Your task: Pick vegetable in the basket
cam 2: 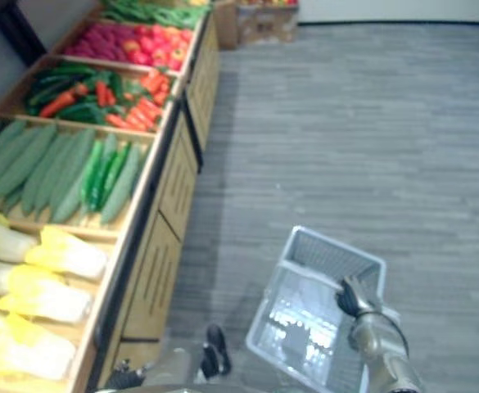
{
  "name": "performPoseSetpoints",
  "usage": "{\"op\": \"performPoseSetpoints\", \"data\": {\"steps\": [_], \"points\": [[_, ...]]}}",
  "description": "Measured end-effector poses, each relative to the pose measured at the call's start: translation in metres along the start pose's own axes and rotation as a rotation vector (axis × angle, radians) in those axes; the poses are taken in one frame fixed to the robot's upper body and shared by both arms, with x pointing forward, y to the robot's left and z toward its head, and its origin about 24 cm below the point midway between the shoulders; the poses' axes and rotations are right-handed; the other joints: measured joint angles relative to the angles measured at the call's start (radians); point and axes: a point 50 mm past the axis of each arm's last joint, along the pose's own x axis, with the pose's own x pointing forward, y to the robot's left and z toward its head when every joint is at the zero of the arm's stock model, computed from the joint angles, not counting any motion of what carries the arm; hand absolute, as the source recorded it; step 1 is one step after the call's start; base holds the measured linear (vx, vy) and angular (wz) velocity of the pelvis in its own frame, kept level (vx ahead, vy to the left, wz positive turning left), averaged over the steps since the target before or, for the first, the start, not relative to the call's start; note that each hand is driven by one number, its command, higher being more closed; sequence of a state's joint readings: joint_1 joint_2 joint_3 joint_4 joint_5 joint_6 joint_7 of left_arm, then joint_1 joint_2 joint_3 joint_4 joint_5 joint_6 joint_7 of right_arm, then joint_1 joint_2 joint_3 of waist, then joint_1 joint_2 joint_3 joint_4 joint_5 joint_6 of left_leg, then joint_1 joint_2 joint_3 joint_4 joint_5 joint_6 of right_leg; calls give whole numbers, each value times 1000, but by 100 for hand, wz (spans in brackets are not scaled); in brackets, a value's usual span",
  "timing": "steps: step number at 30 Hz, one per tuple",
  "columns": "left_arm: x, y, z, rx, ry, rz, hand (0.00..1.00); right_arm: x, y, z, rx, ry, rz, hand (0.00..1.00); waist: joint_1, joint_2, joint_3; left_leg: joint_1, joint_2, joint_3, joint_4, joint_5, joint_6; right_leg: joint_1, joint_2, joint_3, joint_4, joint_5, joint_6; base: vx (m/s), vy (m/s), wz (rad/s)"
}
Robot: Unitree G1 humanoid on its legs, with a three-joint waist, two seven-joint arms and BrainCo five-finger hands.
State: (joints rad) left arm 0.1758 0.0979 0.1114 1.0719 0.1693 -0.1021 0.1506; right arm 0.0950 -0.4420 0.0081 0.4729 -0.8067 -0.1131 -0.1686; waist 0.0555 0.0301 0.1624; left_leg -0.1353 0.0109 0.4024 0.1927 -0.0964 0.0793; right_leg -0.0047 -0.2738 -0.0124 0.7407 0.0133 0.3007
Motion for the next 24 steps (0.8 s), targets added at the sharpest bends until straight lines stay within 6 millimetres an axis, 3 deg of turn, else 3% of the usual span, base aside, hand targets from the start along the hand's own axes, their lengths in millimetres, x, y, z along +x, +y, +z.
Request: {"op": "performPoseSetpoints", "data": {"steps": [1, 3, 4, 6, 7, 8, 9, 11, 13, 14, 15, 16, 17, 18, 20, 23, 24], "points": [[0, 5, -2, 26, 4, 4, 0, 4, -3, 4, 7, -12, -14, 100, -19, -22, -1, 33, -23, -31, -10, -16, 9, -66, 9, 38, 165, 38, -1, 427, 142, 81], [1, 12, -5, 61, 27, -7, 0, 2, 2, 6, 25, -24, 0, 100, -26, -56, 4, 137, -65, -135, -37, -33, 21, -179, 38, 22, 426, 4, -17, 494, 22, 138], [1, 13, -5, 66, 27, -3, 0, 2, 1, 7, 29, -23, -10, 100, -30, -58, 2, 158, -71, -175, -43, -36, 19, -198, 38, 0, 435, -22, -42, 546, -66, 177], [3, 12, 3, 106, -1, -3, 0, -6, 3, -8, 25, 24, 3, 100, -47, -55, 1, 240, -69, -341, -78, -36, 14, -247, 20, -82, 323, -121, -188, 450, -132, 201], [4, 11, 6, 101, -12, -1, 0, -8, 5, -11, 22, 39, 11, 100, -54, -53, 1, 251, -65, -387, -82, -35, 12, -249, 17, -91, 259, -140, -203, 419, -205, 219], [5, 9, 16, 76, -43, -1, 0, -12, 9, -17, 14, 61, 31, 100, -57, -48, 1, 265, -51, -457, -81, -38, 3, -254, 24, -70, 87, -158, -212, 304, -198, 173], [6, 9, 21, 70, -62, 1, 0, -14, 11, -18, 13, 71, 38, 100, -53, -47, 1, 268, -44, -487, -77, -42, -4, -255, 31, -41, -2, -158, -213, 425, -367, 200], [7, 9, 38, 65, -133, 16, 0, -18, 15, -21, 13, 85, 53, 100, -48, -42, -3, 228, -14, -618, -7, -110, -70, -250, 50, 108, -327, -144, -203, 366, -417, 181], [8, 12, 44, 60, -161, 28, 0, -19, 17, -21, 26, 91, 56, 100, -33, -70, -14, 179, -16, -715, 85, -196, -116, -241, 32, 185, -451, -146, -198, 291, -542, 168], [9, 16, 44, 38, -152, 40, 0, -23, 21, -26, 43, 120, 63, 100, -27, -72, -17, 155, -13, -786, 141, -247, -158, -218, 31, 173, -452, -80, -72, 394, -802, 182], [8, 4, 42, 17, -139, 14, 0, -25, 19, -37, 53, 168, 52, 100, -21, -42, -21, 155, 20, -827, 143, -248, -167, -214, 52, 120, -406, -114, -67, 227, -478, 148], [7, 1, 42, 2, -140, 8, 0, -27, 18, -42, 60, 195, 50, 100, -17, -28, -27, 151, 31, -828, 140, -229, -166, -212, 51, 87, -385, -135, -72, 238, -479, 135], [6, -1, 36, -5, -121, 2, 0, -29, 15, -50, 81, 238, 35, 100, -17, -12, -32, 148, 47, -827, 116, -170, -169, -198, 48, 25, -353, -161, -91, 201, -436, 150], [4, 0, 25, -20, -87, 13, 0, -32, 16, -58, 109, 279, 36, 100, -16, -9, -33, 158, 77, -827, 52, -97, -199, -176, 42, -41, -337, -182, -111, 236, -509, 143], [2, 2, 12, -50, -41, 29, 0, -34, 18, -60, 149, 297, 32, 100, -22, -8, -35, 139, 116, -830, -2, -26, -235, -158, 53, -120, -340, -193, -129, 142, -326, 109], [1, 6, 3, -124, 6, 55, 0, -40, 28, -67, 228, 363, 36, 100, -26, -10, -44, 94, 134, -807, -26, 56, -233, -126, 51, -210, -368, -196, -140, 102, -245, 107], [1, 8, -2, -144, 29, 69, 0, -47, 35, -75, 272, 427, 33, 100, -26, -27, -44, 67, 139, -707, -52, 124, -219, -96, 32, -272, -389, -194, -145, 59, -143, 105]]}}
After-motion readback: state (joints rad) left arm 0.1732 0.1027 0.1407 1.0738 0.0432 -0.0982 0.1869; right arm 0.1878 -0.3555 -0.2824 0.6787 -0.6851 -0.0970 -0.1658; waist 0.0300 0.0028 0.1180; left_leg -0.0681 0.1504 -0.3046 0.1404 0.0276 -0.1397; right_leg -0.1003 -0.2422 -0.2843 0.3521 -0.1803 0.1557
